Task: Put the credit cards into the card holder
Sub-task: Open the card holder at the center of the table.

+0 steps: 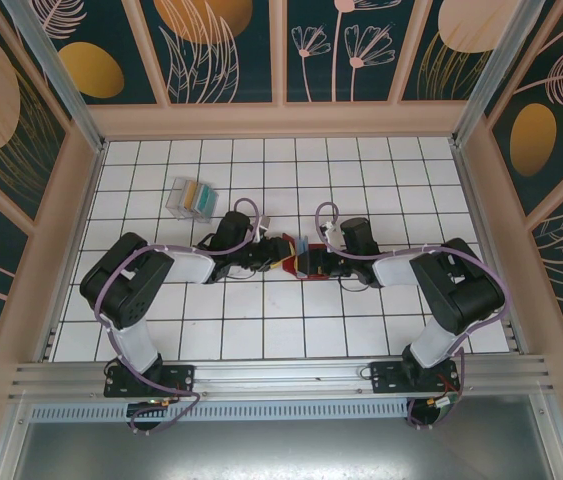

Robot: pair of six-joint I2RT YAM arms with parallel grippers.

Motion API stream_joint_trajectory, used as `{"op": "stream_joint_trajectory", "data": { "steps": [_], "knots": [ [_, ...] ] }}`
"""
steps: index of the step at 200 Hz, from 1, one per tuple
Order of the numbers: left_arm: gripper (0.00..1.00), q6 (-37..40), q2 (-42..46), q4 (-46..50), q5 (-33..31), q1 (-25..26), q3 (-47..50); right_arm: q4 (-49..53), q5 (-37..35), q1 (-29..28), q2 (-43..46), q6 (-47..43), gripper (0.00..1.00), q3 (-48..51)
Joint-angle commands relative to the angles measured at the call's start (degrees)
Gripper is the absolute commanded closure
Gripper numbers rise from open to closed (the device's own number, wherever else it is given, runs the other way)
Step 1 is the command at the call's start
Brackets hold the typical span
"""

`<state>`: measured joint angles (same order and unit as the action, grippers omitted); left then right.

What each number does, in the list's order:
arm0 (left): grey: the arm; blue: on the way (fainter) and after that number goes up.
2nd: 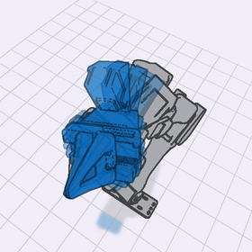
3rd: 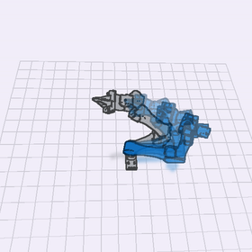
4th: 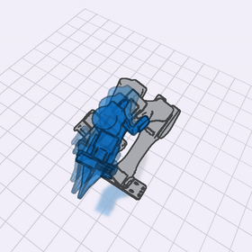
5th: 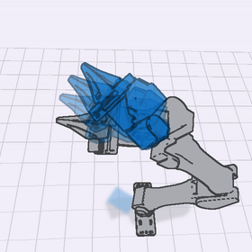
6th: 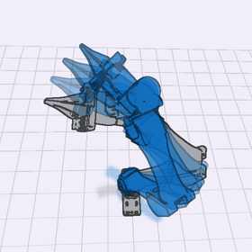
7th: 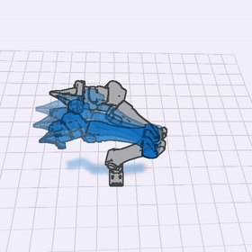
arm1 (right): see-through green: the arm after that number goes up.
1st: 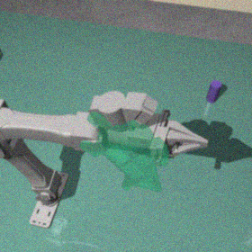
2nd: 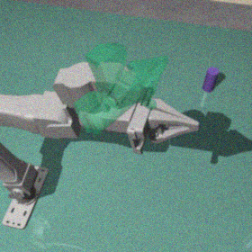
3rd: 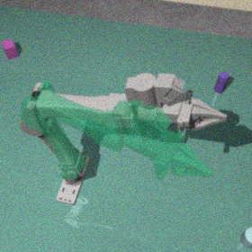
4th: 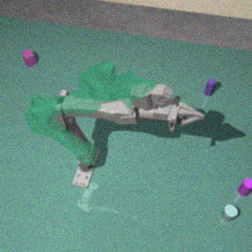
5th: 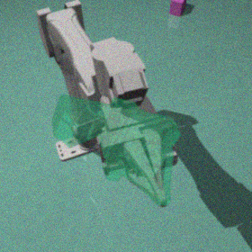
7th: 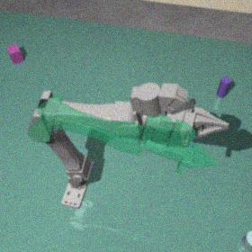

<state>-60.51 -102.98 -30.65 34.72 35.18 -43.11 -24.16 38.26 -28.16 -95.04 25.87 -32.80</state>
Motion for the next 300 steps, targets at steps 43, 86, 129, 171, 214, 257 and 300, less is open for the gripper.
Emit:
{"op": "stream_joint_trajectory", "data": {
  "steps": [43,86,129,171,214,257,300],
  "knots": [
    [0.61,1.77,-4.00,-0.99,1.55,0.24,-3.12,-1.68,2.70,0.03,-1.11,-0.38,0.43,2.21],
    [0.72,1.80,-5.10,-1.27,1.06,0.28,-3.47,-2.36,3.58,0.21,-1.26,-0.47,0.44,2.52],
    [0.72,1.69,-5.27,-1.52,0.88,0.28,-3.46,-3.00,3.87,0.38,-1.42,-0.38,0.47,3.17],
    [0.65,2.27,-5.04,-0.84,0.06,0.24,-3.12,-3.78,3.37,1.06,-1.44,0.23,0.53,3.88],
    [0.64,3.95,-4.93,1.20,-0.90,0.24,-3.38,-5.38,5.37,1.02,-1.89,0.84,0.53,4.13],
    [0.64,4.68,-4.51,2.11,-1.11,0.22,-3.29,-6.86,6.46,1.36,-2.12,1.49,0.55,4.62],
    [0.56,5.10,-3.54,2.63,-1.08,0.24,-3.43,-6.95,6.39,1.70,-2.71,1.55,0.58,4.76]
  ]
}}
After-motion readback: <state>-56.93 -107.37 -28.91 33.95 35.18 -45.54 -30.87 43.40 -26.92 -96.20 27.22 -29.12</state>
